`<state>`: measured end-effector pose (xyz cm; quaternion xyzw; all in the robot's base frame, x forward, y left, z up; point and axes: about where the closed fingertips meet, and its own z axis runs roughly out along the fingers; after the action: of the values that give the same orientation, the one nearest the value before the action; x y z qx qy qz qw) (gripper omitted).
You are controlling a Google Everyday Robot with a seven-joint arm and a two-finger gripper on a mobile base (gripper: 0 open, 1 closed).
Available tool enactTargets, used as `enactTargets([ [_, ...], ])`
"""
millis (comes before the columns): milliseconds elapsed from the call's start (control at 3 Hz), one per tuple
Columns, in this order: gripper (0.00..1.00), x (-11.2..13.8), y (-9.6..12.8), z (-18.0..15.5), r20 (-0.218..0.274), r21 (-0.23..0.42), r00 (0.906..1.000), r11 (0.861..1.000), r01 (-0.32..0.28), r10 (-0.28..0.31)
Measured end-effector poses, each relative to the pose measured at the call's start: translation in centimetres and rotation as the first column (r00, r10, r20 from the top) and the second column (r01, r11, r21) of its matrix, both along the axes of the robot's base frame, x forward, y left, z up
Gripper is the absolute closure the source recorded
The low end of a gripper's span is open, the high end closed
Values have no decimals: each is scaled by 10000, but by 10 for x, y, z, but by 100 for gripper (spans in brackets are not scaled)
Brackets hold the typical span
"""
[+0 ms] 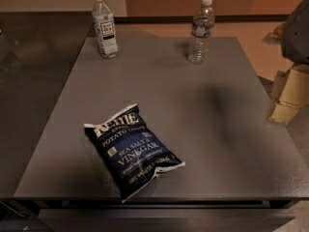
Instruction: Move water bottle near blue chip bag
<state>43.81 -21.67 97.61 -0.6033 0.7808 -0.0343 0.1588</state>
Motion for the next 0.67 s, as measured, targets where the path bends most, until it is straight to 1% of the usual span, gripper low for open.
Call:
enactTargets([
  [333, 0, 1, 0, 1, 42, 17, 10000, 10000, 4, -4],
  [667, 0, 23, -5, -1, 163, 467, 9998, 9988, 137, -145],
])
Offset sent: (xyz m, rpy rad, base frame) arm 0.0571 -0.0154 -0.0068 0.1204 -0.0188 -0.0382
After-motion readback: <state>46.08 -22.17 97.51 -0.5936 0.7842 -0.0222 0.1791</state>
